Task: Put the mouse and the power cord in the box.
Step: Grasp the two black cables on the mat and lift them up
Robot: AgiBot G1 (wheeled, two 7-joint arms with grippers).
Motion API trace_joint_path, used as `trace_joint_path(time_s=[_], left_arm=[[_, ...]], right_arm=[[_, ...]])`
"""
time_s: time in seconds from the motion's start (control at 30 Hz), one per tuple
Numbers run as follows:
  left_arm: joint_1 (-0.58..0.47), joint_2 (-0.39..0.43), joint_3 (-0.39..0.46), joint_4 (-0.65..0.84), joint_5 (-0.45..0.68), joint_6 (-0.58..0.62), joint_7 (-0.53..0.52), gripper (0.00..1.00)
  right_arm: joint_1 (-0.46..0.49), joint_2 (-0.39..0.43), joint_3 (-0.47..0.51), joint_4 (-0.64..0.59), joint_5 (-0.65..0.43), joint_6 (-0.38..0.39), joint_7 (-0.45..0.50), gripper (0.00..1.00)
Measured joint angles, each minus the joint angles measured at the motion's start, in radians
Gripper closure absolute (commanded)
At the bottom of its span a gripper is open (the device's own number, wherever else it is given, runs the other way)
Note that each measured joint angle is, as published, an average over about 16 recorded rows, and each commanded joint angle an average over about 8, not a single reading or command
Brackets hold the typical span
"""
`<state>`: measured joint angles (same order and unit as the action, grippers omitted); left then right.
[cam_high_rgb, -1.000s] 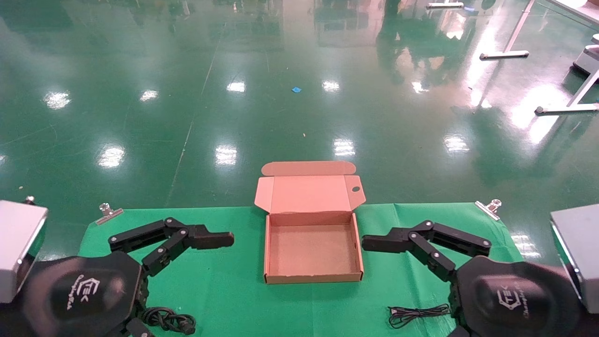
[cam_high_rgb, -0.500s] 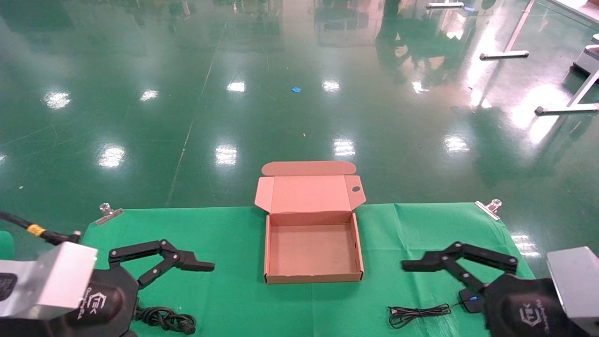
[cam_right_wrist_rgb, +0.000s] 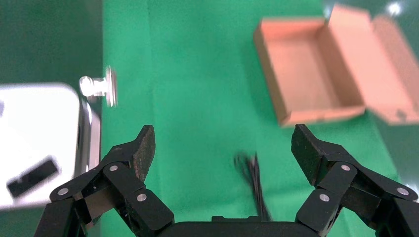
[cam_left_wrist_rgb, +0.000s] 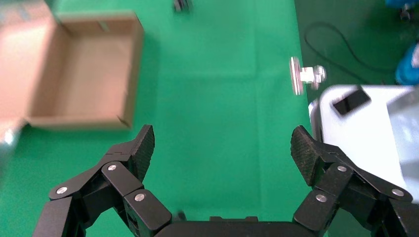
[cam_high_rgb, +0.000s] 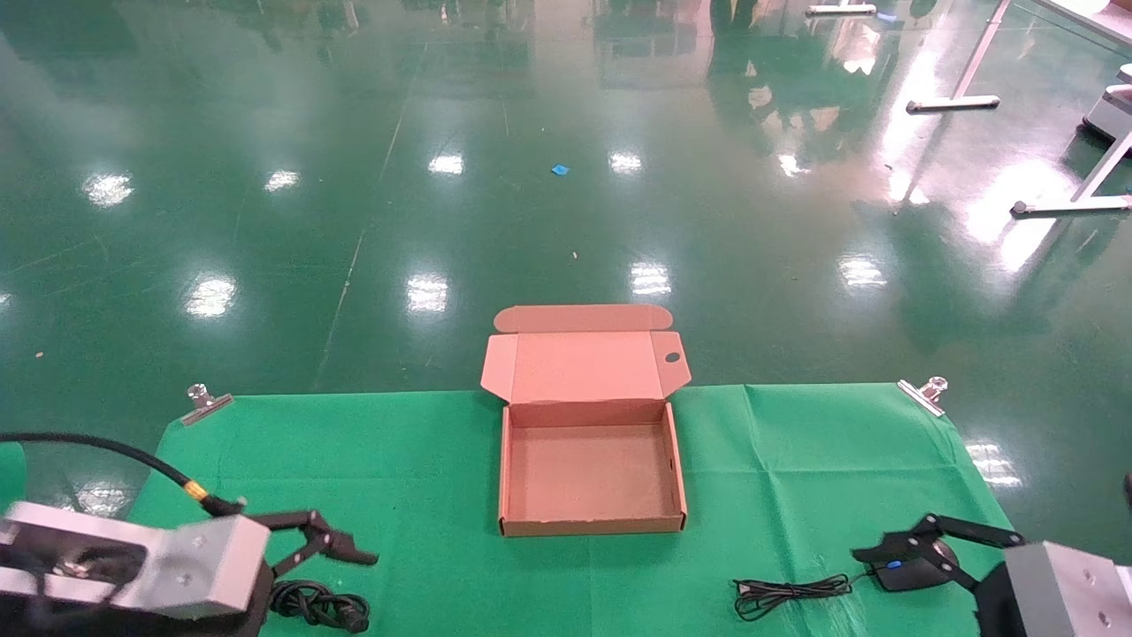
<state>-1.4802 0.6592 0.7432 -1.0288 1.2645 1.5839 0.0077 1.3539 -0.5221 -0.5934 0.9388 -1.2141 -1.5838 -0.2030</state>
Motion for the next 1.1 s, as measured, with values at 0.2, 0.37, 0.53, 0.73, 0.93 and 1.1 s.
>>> trace_joint_path(time_s=[0.2, 0.37, 0.53, 0.73, 0.93, 1.1], left_arm=[[-0.066, 0.075, 0.108, 0.155, 0.098, -0.005, 0.100, 0.00], [-0.121, 0.149, 0.182, 0.303, 0.182, -0.015, 0.194, 0.00], [-0.165, 0.227, 0.237, 0.459, 0.258, -0.041, 0.287, 0.00], [-0.197, 0.316, 0.281, 0.637, 0.334, -0.120, 0.382, 0.00], [-0.207, 0.389, 0.303, 0.777, 0.387, -0.250, 0.451, 0.00], [-0.205, 0.430, 0.311, 0.856, 0.410, -0.352, 0.487, 0.00]], right_arm=[[0.096, -0.057, -0.101, -0.151, -0.140, 0.012, -0.132, 0.00], [0.177, -0.135, -0.171, -0.294, -0.262, 0.045, -0.252, 0.00], [0.244, -0.230, -0.221, -0.442, -0.366, 0.116, -0.364, 0.00], [0.285, -0.347, -0.261, -0.596, -0.458, 0.261, -0.471, 0.00], [0.290, -0.448, -0.278, -0.709, -0.504, 0.410, -0.541, 0.00], [0.283, -0.510, -0.280, -0.772, -0.512, 0.486, -0.579, 0.00]])
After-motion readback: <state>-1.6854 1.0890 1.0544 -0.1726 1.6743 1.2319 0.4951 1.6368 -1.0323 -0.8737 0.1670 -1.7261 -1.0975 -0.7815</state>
